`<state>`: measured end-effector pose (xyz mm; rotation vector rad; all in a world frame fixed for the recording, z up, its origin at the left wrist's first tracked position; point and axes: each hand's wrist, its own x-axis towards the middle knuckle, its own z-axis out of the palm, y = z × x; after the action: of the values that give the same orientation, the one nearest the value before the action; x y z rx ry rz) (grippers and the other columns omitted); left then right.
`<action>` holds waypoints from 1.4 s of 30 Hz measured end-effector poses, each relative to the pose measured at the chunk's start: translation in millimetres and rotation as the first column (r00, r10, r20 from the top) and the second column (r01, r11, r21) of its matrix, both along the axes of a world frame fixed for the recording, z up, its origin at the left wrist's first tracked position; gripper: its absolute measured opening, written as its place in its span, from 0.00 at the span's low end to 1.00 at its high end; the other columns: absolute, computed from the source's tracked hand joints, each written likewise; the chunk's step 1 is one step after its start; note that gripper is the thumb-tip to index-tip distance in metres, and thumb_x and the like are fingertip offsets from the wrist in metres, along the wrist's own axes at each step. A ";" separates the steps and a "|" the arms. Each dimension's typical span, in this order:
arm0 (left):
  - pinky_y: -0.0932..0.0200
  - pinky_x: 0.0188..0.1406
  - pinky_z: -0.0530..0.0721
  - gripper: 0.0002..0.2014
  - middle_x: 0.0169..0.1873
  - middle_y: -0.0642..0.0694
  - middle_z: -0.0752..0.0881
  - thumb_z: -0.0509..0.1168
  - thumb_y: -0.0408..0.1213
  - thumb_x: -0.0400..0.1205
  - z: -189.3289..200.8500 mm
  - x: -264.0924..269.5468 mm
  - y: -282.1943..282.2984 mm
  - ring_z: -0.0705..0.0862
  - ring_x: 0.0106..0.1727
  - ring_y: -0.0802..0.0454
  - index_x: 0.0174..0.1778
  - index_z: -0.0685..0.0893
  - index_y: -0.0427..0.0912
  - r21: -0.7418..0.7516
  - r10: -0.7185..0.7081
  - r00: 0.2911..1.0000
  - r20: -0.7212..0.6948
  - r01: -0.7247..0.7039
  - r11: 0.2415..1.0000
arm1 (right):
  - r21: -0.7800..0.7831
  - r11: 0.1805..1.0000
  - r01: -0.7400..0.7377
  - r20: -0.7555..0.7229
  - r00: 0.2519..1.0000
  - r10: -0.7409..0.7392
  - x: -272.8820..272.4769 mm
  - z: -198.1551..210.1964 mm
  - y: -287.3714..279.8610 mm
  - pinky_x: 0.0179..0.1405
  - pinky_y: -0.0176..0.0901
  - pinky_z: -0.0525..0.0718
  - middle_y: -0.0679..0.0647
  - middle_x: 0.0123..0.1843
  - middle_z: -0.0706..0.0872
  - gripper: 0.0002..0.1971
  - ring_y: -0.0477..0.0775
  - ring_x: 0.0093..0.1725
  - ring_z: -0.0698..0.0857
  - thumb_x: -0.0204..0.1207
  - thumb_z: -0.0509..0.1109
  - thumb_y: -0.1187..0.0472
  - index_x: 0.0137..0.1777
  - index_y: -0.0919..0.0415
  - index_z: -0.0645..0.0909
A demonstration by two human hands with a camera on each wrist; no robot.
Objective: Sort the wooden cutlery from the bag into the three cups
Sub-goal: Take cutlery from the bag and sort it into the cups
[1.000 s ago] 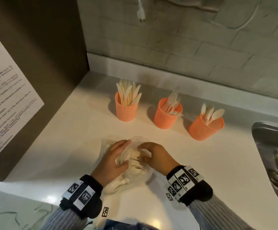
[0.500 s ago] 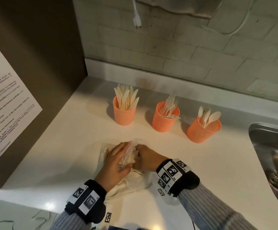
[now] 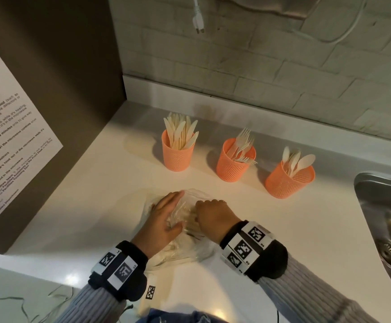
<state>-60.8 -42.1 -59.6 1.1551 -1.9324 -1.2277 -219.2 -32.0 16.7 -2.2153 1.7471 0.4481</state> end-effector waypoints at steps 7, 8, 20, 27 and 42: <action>0.78 0.72 0.58 0.32 0.72 0.62 0.65 0.64 0.45 0.72 1.2 -4.6 -4.5 0.60 0.72 0.78 0.72 0.61 0.58 -0.010 -0.041 0.999 -0.020 0.041 0.999 | 0.195 0.977 0.082 0.063 0.993 -0.096 -38.2 7.8 7.7 0.43 0.45 0.75 0.61 0.56 0.82 0.13 0.62 0.54 0.82 0.79 0.58 0.63 0.60 0.67 0.74; 0.79 0.72 0.57 0.32 0.70 0.65 0.65 0.64 0.42 0.71 1.5 -5.5 -4.2 0.59 0.71 0.80 0.72 0.62 0.58 -0.006 -0.041 0.999 -0.022 0.041 0.999 | 0.258 0.963 0.075 0.079 0.992 -0.099 -37.0 5.2 6.6 0.43 0.45 0.75 0.60 0.52 0.82 0.11 0.60 0.51 0.81 0.78 0.59 0.62 0.58 0.66 0.75; 0.87 0.66 0.53 0.34 0.72 0.59 0.64 0.67 0.31 0.75 -1.7 -5.3 -4.1 0.60 0.74 0.69 0.74 0.62 0.55 0.003 -0.030 0.999 0.025 0.030 1.000 | 0.319 0.943 0.092 0.120 0.983 -0.137 -35.5 -13.2 1.1 0.50 0.47 0.79 0.61 0.59 0.82 0.16 0.60 0.54 0.81 0.81 0.56 0.56 0.64 0.64 0.71; 0.85 0.68 0.54 0.34 0.72 0.57 0.65 0.63 0.38 0.70 -3.6 -6.3 -9.3 0.62 0.75 0.64 0.74 0.62 0.52 -0.009 -0.021 0.999 0.026 0.021 1.000 | 0.244 0.958 0.148 0.247 0.946 -0.209 -101.5 16.8 25.8 0.41 0.40 0.75 0.53 0.43 0.79 0.07 0.51 0.39 0.75 0.81 0.58 0.60 0.54 0.61 0.73; 0.86 0.66 0.56 0.32 0.71 0.55 0.66 0.64 0.40 0.69 -4.6 -2.5 -13.0 0.60 0.67 0.85 0.70 0.63 0.56 0.001 -0.015 1.000 0.005 0.015 1.000 | 0.314 0.828 0.465 0.863 0.224 -0.453 -74.6 -5.1 31.8 0.46 0.25 0.76 0.49 0.43 0.76 0.08 0.48 0.47 0.76 0.83 0.57 0.57 0.55 0.59 0.72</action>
<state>-63.3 -55.1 -64.2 1.1466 -1.9475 -1.2347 -293.8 -0.3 11.6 -1.2392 1.5136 -0.8400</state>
